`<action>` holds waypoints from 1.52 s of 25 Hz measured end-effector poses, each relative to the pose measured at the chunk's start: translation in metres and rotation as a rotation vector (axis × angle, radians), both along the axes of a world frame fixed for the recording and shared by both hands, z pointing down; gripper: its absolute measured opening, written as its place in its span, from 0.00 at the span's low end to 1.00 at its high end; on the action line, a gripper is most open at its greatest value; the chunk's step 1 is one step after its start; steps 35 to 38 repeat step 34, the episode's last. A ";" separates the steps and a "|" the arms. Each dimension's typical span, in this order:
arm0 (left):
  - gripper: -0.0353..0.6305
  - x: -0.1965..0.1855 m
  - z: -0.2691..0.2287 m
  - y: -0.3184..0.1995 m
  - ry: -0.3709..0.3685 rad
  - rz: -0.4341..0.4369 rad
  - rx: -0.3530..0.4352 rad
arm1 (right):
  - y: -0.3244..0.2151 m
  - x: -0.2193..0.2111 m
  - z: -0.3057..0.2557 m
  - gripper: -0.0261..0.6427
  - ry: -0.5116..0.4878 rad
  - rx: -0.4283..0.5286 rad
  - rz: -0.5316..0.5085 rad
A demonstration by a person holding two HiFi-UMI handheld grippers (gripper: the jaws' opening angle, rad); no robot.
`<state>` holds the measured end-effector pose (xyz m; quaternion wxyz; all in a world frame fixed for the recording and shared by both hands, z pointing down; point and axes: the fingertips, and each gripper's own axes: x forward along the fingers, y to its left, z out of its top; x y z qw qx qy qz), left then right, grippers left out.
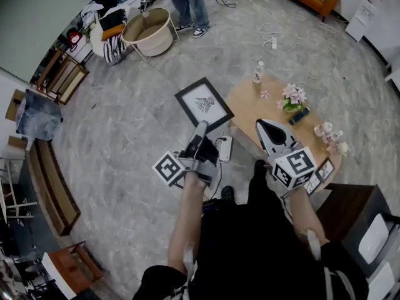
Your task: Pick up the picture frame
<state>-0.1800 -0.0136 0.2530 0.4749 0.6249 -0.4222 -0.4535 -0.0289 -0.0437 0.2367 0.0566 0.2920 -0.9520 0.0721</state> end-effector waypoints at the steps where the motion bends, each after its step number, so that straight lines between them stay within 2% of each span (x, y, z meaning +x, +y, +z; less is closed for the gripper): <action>1: 0.15 0.000 -0.003 0.004 -0.001 0.006 0.003 | 0.004 -0.002 -0.002 0.06 -0.001 0.000 0.001; 5: 0.15 0.000 -0.010 0.015 -0.021 0.033 0.012 | 0.019 -0.004 -0.006 0.06 -0.013 -0.015 0.008; 9: 0.15 -0.004 -0.006 0.025 -0.003 0.046 0.012 | 0.035 -0.005 -0.004 0.06 -0.023 -0.022 0.023; 18: 0.15 0.007 -0.010 0.038 -0.009 0.056 -0.004 | 0.052 0.011 -0.020 0.06 0.009 0.004 0.043; 24: 0.15 0.001 -0.018 0.002 -0.003 0.041 0.000 | 0.013 0.011 -0.033 0.06 0.002 0.009 0.051; 38: 0.15 0.000 0.003 -0.004 -0.002 0.035 -0.016 | 0.009 0.008 -0.013 0.06 -0.001 0.010 0.046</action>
